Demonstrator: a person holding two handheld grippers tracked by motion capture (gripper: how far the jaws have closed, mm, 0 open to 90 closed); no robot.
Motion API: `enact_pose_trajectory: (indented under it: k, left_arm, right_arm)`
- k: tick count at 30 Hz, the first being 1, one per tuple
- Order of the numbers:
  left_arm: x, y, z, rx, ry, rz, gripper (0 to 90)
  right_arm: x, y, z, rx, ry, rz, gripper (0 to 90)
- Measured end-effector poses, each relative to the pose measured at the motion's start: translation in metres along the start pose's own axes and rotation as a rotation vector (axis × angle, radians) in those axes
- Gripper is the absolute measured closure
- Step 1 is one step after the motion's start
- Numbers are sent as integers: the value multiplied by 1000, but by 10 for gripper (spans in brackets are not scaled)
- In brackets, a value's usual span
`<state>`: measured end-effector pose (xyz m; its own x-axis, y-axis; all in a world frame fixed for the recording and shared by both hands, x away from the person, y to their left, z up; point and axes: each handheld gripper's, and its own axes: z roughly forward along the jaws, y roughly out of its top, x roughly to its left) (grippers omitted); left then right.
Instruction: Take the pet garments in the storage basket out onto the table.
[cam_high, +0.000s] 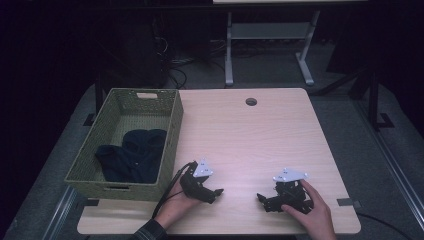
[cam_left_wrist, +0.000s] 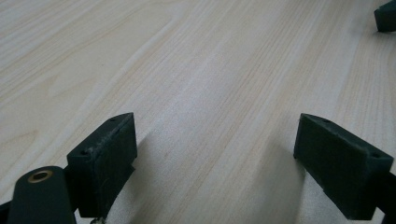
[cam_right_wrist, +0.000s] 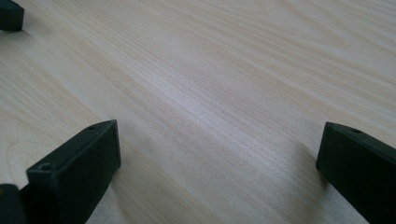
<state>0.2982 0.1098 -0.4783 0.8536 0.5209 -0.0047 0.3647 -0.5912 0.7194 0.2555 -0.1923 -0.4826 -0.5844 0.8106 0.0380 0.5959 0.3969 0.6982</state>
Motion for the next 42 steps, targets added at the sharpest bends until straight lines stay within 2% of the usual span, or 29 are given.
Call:
enact_pose_trajectory:
  k: [12,16,26,36,39,42]
  left_arm:
    - [0,2,0,15,3,-6,130]
    - [0,6,0,27,5,-32,132]
    - [1,11,-2,53,-6,-44,135]
    - [3,16,-7,30,-1,-48,136]
    - [3,19,-9,32,2,-34,136]
    - [4,21,-11,20,-10,-45,136]
  right_arm:
    - [0,0,0,0,1,-3,0]
    - [0,0,0,0,1,-3,0]
    - [0,0,0,0,1,-3,0]
    - [0,0,0,0,1,0,0]
    - [0,0,0,0,1,0,0]
    - [0,0,0,0,1,-1,0]
